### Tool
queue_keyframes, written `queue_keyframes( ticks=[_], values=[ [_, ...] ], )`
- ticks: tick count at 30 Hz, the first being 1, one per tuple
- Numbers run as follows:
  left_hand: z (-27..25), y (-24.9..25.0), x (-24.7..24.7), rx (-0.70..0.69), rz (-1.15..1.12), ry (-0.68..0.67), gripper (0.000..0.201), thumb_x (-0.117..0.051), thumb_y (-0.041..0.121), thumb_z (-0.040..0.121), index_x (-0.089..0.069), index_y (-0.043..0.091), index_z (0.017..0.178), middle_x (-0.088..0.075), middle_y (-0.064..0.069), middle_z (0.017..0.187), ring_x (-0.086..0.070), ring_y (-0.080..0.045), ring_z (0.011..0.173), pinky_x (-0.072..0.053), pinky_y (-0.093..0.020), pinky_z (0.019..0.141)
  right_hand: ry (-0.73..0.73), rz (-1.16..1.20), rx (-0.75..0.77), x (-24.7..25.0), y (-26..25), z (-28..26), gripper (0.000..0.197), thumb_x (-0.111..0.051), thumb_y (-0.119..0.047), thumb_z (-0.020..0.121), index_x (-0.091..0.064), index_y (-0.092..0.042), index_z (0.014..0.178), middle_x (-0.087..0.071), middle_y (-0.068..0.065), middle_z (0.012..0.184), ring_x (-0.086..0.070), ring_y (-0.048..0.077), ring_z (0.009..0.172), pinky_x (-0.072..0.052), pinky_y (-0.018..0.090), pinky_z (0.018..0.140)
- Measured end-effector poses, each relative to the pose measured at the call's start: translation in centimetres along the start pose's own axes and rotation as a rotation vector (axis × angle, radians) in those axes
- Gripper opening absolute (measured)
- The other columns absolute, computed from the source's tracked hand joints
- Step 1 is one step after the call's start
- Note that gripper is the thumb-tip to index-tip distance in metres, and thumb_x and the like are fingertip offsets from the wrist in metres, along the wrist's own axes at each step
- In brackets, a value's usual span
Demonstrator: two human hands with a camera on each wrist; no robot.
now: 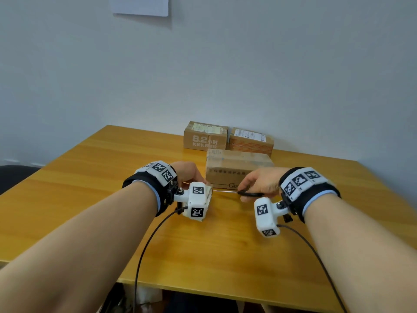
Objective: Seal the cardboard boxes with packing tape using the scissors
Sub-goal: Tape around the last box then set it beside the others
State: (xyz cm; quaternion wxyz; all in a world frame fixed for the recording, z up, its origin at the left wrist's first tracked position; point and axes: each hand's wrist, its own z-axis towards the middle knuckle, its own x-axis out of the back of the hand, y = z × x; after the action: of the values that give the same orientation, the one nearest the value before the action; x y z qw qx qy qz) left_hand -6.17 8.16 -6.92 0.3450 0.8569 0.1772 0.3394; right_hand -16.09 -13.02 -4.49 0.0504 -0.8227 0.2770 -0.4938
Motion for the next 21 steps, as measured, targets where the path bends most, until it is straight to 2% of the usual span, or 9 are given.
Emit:
queue_keyframes(
  ticks=[2,3,6,9,11,13,15,18,21],
  values=[
    [-0.4,0.2,0.0,-0.003,-0.013,0.042,0.033,-0.064,0.013,0.092,-0.066,-0.005,0.119,-0.059,-0.013,0.105,-0.048,-0.025,0.089,-0.039,-0.033,0.079,0.060,-0.131,0.008,-1.2,-0.5,-0.1,0.045,-0.085,-0.039,0.077,-0.069,-0.032,0.118,-0.064,-0.012,0.110,-0.055,0.005,0.091,-0.041,0.020,0.070],
    [-0.5,0.2,0.0,0.002,-0.023,0.063,0.028,-0.063,0.012,0.092,-0.066,-0.003,0.115,-0.058,-0.012,0.102,-0.050,-0.024,0.084,-0.040,-0.032,0.078,0.071,-0.151,0.007,-1.8,-0.6,0.1,0.047,-0.086,-0.039,0.077,-0.068,-0.031,0.120,-0.063,-0.011,0.112,-0.055,0.006,0.096,-0.041,0.021,0.073],
    [-0.1,-0.5,0.1,-0.010,-0.179,0.099,0.004,-0.062,0.006,0.091,-0.062,0.003,0.088,-0.061,-0.006,0.085,-0.053,-0.016,0.067,-0.046,-0.027,0.069,0.070,-0.178,0.011,-3.0,-1.1,0.6,0.054,-0.087,-0.040,0.075,-0.067,-0.029,0.124,-0.065,-0.008,0.121,-0.058,0.013,0.109,-0.045,0.028,0.093],
    [0.4,-1.6,0.5,-0.041,-0.327,0.127,0.012,-0.062,0.001,0.089,-0.058,0.005,0.078,-0.060,-0.006,0.075,-0.057,-0.015,0.065,-0.048,-0.024,0.064,0.030,-0.245,0.000,-3.3,-1.9,0.8,0.054,-0.087,-0.036,0.076,-0.068,-0.026,0.126,-0.064,-0.004,0.130,-0.060,0.019,0.118,-0.049,0.039,0.104],
    [0.7,-2.0,0.6,-0.048,-0.356,0.133,0.009,-0.062,0.001,0.088,-0.059,0.003,0.080,-0.061,-0.008,0.076,-0.058,-0.016,0.066,-0.049,-0.025,0.063,0.074,-0.277,0.032,-2.9,-2.8,0.7,0.044,-0.085,-0.029,0.080,-0.072,-0.022,0.121,-0.067,-0.003,0.126,-0.062,0.020,0.116,-0.051,0.040,0.102],
    [0.9,-2.4,0.7,-0.043,-0.343,0.142,0.009,-0.063,0.001,0.088,-0.059,0.003,0.080,-0.061,-0.008,0.075,-0.058,-0.016,0.065,-0.049,-0.024,0.061,0.243,-0.186,0.125,-2.2,-3.8,0.8,0.021,-0.080,-0.023,0.085,-0.077,-0.020,0.106,-0.072,-0.003,0.112,-0.066,0.017,0.104,-0.055,0.036,0.092],
    [1.3,-2.9,0.8,-0.036,-0.333,0.139,0.009,-0.063,0.001,0.088,-0.059,0.003,0.080,-0.061,-0.008,0.075,-0.058,-0.016,0.065,-0.049,-0.025,0.061,0.446,-0.068,0.226,-1.7,-4.8,1.3,0.007,-0.073,-0.024,0.091,-0.075,-0.019,0.095,-0.072,-0.006,0.099,-0.065,0.011,0.092,-0.053,0.028,0.079],
    [2.0,-3.5,0.7,-0.037,-0.383,0.130,0.007,-0.062,0.002,0.087,-0.059,0.004,0.081,-0.061,-0.009,0.076,-0.058,-0.018,0.066,-0.050,-0.028,0.064,0.601,-0.020,0.298,-1.4,-6.1,2.5,0.006,-0.071,-0.030,0.092,-0.071,-0.024,0.090,-0.068,-0.011,0.090,-0.064,0.009,0.087,-0.052,0.029,0.079],
    [2.6,-4.0,0.6,-0.039,-0.424,0.125,0.009,-0.060,0.001,0.088,-0.059,0.004,0.080,-0.060,-0.009,0.075,-0.058,-0.020,0.067,-0.049,-0.030,0.067,0.561,-0.034,0.294,-1.6,-6.8,3.8,0.013,-0.073,-0.036,0.090,-0.070,-0.024,0.092,-0.068,-0.011,0.089,-0.064,0.009,0.085,-0.056,0.032,0.080]
  ],
)
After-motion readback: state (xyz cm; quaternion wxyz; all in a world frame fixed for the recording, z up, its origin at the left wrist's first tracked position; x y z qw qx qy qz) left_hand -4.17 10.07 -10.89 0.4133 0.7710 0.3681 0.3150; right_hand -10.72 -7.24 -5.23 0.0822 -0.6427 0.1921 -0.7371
